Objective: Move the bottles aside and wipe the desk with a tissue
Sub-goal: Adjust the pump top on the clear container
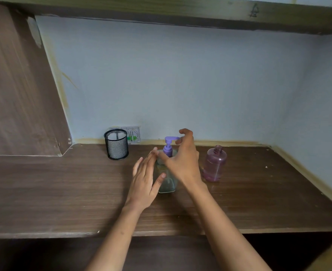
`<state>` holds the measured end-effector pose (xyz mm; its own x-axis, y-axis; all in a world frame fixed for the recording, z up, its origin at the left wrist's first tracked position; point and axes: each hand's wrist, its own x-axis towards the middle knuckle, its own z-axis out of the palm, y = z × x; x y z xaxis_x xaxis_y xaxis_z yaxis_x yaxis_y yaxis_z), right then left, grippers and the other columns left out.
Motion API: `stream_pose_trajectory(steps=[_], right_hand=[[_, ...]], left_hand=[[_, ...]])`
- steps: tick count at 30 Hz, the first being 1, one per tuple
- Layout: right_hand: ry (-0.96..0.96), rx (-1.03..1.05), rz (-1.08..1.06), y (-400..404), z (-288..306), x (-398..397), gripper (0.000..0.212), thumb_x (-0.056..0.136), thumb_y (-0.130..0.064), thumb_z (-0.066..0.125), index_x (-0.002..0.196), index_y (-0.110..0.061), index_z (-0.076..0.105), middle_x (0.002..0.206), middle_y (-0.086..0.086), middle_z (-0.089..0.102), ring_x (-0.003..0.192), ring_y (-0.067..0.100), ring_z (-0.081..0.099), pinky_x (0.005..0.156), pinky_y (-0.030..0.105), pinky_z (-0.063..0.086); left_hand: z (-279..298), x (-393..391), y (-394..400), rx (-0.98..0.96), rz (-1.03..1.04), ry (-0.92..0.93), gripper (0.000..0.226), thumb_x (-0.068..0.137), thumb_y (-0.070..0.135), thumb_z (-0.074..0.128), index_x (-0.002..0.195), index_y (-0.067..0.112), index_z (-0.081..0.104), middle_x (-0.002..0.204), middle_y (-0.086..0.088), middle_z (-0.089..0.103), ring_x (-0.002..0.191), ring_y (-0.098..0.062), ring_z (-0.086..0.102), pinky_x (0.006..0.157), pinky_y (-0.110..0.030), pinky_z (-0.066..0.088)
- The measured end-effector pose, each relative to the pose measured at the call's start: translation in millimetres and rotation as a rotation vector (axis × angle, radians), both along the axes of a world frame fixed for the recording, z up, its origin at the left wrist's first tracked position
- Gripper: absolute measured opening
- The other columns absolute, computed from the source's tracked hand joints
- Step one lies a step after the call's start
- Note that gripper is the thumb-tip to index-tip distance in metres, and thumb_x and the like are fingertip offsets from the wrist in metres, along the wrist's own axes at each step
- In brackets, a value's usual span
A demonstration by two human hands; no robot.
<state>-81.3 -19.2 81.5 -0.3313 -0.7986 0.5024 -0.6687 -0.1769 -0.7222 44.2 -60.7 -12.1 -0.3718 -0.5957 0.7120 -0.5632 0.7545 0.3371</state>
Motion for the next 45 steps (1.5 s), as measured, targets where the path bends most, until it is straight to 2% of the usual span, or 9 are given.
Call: stream_pose_trajectory(steps=[7,11,17,21,26,32,36,41,45], right_hand=[[-0.025,-0.009,0.031,1,-5,1,0.063,0.079,-0.031,0.073,0.121,-0.029,0.026,0.078,-0.012,0.057,0.082,0.011,0.060,0.096,0.039,0.039],[-0.105,-0.017,0.084,5,-1,2,0.063,0.074,-0.026,0.069,0.115,-0.040,0.023,0.091,-0.011,0.057,0.091,0.014,0.060,0.099,0.051,0.043],[-0.029,-0.037,-0.050,6,2,5,0.073,0.075,-0.049,0.075,0.127,-0.025,0.030,0.082,-0.016,0.048,0.087,0.007,0.052,0.089,0.032,0.030],[-0.031,-0.033,-0.050,6,0,7,0.066,0.079,-0.040,0.075,0.124,-0.024,0.030,0.069,-0.014,0.051,0.073,0.002,0.053,0.095,0.033,0.033],[-0.071,-0.029,0.098,6,-2,7,0.058,0.084,-0.013,0.062,0.123,-0.034,0.025,0.084,-0.012,0.059,0.091,0.014,0.062,0.101,0.049,0.043],[-0.040,-0.017,-0.026,3,1,11,0.066,0.079,-0.039,0.074,0.126,-0.026,0.029,0.086,-0.011,0.057,0.088,0.012,0.060,0.097,0.044,0.043],[-0.055,0.018,0.044,-3,0,9,0.058,0.083,-0.012,0.068,0.121,-0.030,0.027,0.084,-0.008,0.061,0.086,0.016,0.062,0.095,0.047,0.047],[-0.110,0.062,0.162,-2,7,9,0.060,0.085,0.011,0.050,0.129,-0.022,0.026,0.119,0.000,0.057,0.098,0.015,0.059,0.094,0.033,0.050],[-0.138,0.039,0.201,-6,19,8,0.058,0.085,0.015,0.041,0.130,-0.017,0.026,0.119,0.002,0.052,0.086,0.011,0.055,0.083,0.023,0.048]], left_hand=[[1,0,1,-0.010,-0.008,0.007,0.058,0.098,0.041,0.037,0.149,0.016,0.023,0.158,0.001,0.026,0.144,-0.008,0.025,0.119,-0.036,0.012],[0,0,0,-0.010,0.002,0.002,0.058,0.099,0.042,0.036,0.148,0.014,0.026,0.158,0.000,0.025,0.144,-0.008,0.024,0.119,-0.034,0.011],[1,0,2,-0.008,0.005,-0.003,0.060,0.100,0.046,0.031,0.152,0.021,0.012,0.158,0.001,0.026,0.144,-0.007,0.024,0.120,-0.034,0.010],[2,0,2,-0.009,-0.002,0.011,0.058,0.100,0.045,0.033,0.150,0.019,0.019,0.157,0.001,0.027,0.144,-0.008,0.025,0.119,-0.038,0.013],[1,0,1,-0.023,0.005,0.013,0.056,0.099,0.045,0.035,0.147,0.016,0.027,0.157,0.001,0.026,0.144,-0.007,0.024,0.118,-0.040,0.017],[0,0,1,-0.026,0.026,-0.034,0.063,0.100,0.053,0.027,0.150,0.016,0.017,0.157,-0.002,0.027,0.144,-0.009,0.025,0.117,-0.041,0.019],[0,-2,0,-0.027,0.041,-0.041,0.062,0.099,0.053,0.028,0.148,0.015,0.022,0.158,-0.001,0.025,0.145,-0.008,0.022,0.117,-0.040,0.019],[1,-2,-3,-0.023,0.075,-0.084,0.063,0.099,0.054,0.025,0.147,0.013,0.023,0.158,-0.003,0.025,0.144,-0.009,0.025,0.118,-0.039,0.020],[6,1,-11,-0.026,0.101,-0.136,0.064,0.099,0.055,0.022,0.145,0.010,0.029,0.156,-0.004,0.029,0.141,-0.010,0.028,0.117,-0.035,0.019]])
